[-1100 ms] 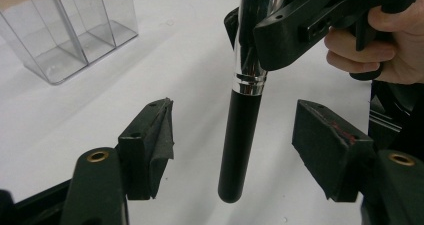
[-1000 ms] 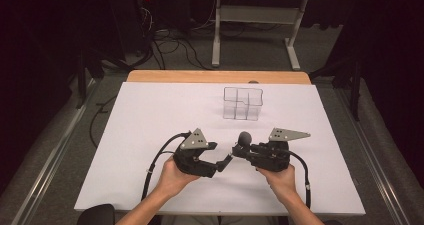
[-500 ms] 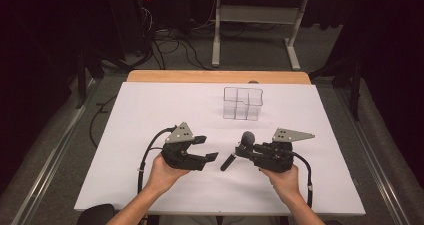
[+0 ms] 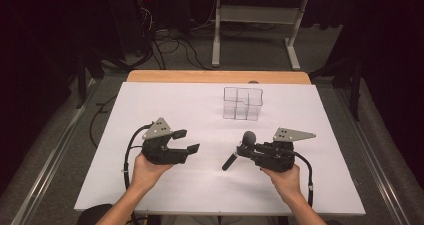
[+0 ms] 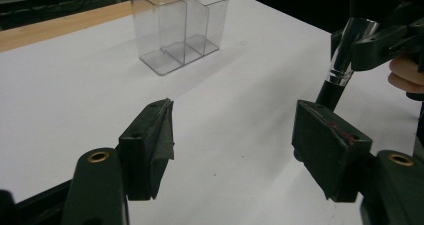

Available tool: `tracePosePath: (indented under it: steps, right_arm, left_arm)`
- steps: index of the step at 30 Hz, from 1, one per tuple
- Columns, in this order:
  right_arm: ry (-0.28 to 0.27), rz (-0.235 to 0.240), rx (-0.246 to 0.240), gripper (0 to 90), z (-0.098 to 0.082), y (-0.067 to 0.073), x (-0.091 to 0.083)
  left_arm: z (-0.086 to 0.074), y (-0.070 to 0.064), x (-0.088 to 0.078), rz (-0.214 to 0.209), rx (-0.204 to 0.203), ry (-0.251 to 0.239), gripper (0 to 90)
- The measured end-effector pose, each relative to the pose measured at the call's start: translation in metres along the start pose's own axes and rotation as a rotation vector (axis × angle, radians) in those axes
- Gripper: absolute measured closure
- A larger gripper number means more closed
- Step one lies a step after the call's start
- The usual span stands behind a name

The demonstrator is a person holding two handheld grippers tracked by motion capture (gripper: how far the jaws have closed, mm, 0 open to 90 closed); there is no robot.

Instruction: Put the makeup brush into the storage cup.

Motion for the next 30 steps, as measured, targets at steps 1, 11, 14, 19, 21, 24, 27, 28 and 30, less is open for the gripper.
tracePosePath:
  steps: [1,11,14,19,21,24,27,28,30]
  right_arm:
    - [-0.001,-0.001,-0.002,72.8,0.0,0.0,0.0]
    - [0.004,-0.007,-0.002,72.8,0.0,-0.001,-0.003]
    - [0.003,-0.011,0.003,72.8,0.0,-0.001,-0.004]
    - [0.002,-0.018,-0.003,72.8,0.0,-0.002,-0.007]
    - [0.008,-0.025,-0.004,72.8,0.0,-0.003,-0.008]
    - [0.014,-0.038,-0.004,72.8,0.0,-0.005,-0.012]
    - [0.015,-0.05,0.0,72.8,-0.001,-0.006,-0.017]
    - [0.014,-0.053,-0.002,72.8,-0.001,-0.007,-0.018]
    - [0.019,-0.061,-0.006,72.8,0.0,-0.008,-0.02]
  left_arm:
    - [-0.001,0.002,-0.002,0.003,-0.006,-0.006,33.1]
    - [-0.012,0.024,-0.017,0.048,-0.075,-0.049,33.0]
    - [-0.015,0.03,-0.021,0.062,-0.091,-0.057,33.1]
    - [-0.021,0.037,-0.025,0.087,-0.113,-0.066,33.1]
    - [-0.025,0.04,-0.026,0.096,-0.122,-0.068,33.1]
    - [-0.031,0.044,-0.026,0.098,-0.151,-0.066,34.2]
    - [-0.036,0.047,-0.027,0.11,-0.163,-0.063,34.9]
    - [-0.036,0.048,-0.027,0.113,-0.164,-0.066,34.8]
    - [-0.038,0.049,-0.029,0.118,-0.163,-0.068,34.7]
Point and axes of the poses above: each handheld gripper's, and its own axes: x roughly forward along the jaws, z roughly out of its top, y roughly to its left, the point moved 3 cm from there along x, roughly forward along the jaws, and after that the axes turned 9 degrees about y, right-handed, at the moved point
